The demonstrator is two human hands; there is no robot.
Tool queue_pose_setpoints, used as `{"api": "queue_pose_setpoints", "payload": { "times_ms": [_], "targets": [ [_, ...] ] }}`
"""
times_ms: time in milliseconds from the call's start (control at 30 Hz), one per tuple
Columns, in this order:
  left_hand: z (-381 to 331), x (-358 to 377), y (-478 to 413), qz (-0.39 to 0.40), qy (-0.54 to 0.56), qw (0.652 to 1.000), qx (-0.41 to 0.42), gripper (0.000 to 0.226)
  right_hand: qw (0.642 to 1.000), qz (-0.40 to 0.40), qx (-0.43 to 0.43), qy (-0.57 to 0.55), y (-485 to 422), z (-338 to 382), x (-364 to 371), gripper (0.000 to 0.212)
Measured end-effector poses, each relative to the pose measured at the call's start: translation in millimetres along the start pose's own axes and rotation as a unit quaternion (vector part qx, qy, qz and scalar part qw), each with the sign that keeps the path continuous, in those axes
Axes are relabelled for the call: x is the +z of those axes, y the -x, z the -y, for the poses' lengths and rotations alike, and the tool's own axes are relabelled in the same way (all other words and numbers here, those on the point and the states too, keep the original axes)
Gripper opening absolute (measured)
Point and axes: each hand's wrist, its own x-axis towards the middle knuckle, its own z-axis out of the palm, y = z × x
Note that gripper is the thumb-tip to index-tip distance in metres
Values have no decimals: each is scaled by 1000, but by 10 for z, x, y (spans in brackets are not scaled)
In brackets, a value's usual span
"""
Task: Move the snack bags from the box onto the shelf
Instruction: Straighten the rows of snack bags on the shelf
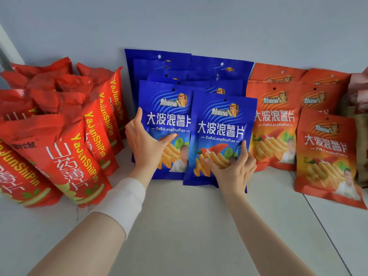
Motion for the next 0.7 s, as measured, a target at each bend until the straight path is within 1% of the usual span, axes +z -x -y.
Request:
{"api": "queue_pose_setpoints", "payload": {
  "times_ms": [133,200,400,467,567,633,700],
  "targets": [
    [-15,106,33,-45,0,999,1,101,999,-5,-25,19,-80,21,85,120],
    [-4,139,97,-55,-11,998,12,96,998,-1,-51,44,-64,-29,107,112],
    [39,169,148,-66,-17,997,44,86,982,-33,-138,125,-17,-51,92,83],
    [57,178,153,-49,-23,997,53,82,973,-36,-168,154,-8,-38,89,73],
    [72,166,148,-14,-51,996,73,77,967,-27,-176,180,-5,-13,79,67],
    [70,134,112,-1,-99,988,118,74,965,-23,-173,194,2,6,64,65],
    [48,80,65,18,-150,973,174,69,960,-22,-182,210,5,25,47,63]
  ]
}}
